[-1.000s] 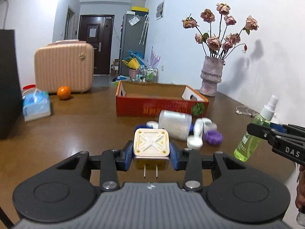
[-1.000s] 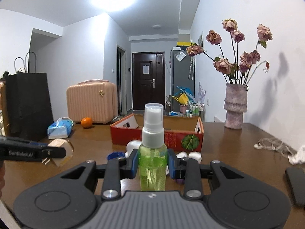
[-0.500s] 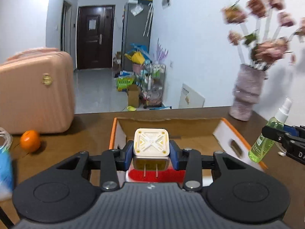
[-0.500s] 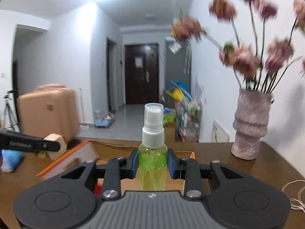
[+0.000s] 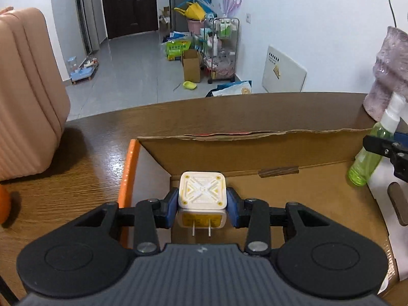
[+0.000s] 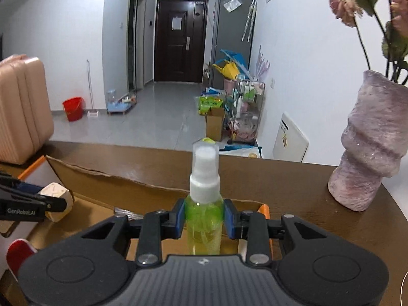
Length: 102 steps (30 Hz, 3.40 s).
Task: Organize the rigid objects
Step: 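Carry the plug cube and spray bottle into the box and open both tools, then pull both tools back from the box toward the remaining items, then grasp the blue bottle cap with the left tool while the right tool grasps the white cap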
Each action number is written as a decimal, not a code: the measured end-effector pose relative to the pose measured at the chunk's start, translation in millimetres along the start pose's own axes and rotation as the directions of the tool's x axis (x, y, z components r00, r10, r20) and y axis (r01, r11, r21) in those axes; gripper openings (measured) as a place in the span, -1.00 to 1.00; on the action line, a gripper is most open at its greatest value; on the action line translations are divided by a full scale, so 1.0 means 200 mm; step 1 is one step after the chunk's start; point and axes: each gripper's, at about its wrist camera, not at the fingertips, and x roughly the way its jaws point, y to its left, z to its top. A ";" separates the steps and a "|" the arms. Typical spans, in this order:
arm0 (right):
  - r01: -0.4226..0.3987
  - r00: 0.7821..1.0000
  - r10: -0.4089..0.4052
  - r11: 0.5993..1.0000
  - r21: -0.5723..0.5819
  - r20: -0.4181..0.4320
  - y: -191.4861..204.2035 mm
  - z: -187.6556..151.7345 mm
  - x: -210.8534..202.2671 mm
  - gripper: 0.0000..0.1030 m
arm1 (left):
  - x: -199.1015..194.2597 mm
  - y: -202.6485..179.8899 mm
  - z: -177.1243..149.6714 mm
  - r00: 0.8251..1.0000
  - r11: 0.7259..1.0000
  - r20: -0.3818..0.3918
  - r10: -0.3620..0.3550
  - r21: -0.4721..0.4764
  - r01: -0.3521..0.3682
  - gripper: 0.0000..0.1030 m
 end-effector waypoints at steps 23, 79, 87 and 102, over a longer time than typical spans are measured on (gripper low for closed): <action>0.013 0.992 -0.013 1.000 -0.006 0.124 -0.01 0.06 -0.89 -0.05 | -0.76 0.09 -0.10 0.983 1.000 0.186 0.000 -0.022 0.004 0.53; -0.139 0.990 0.138 0.990 -0.008 -0.018 0.50 -1.20 -1.23 0.06 | -1.07 -0.15 -1.37 0.970 0.994 0.222 -0.099 0.067 0.086 0.50; -0.141 0.989 0.141 0.990 -0.009 -0.037 0.49 -1.19 -1.17 -0.19 | -0.92 -0.17 -1.30 0.974 0.989 0.182 -0.133 0.085 0.119 0.04; -0.181 0.981 0.183 0.983 -0.037 0.062 0.52 -1.31 -1.63 -0.23 | -1.39 -0.19 -1.58 0.954 0.991 0.269 -0.136 0.039 0.130 0.04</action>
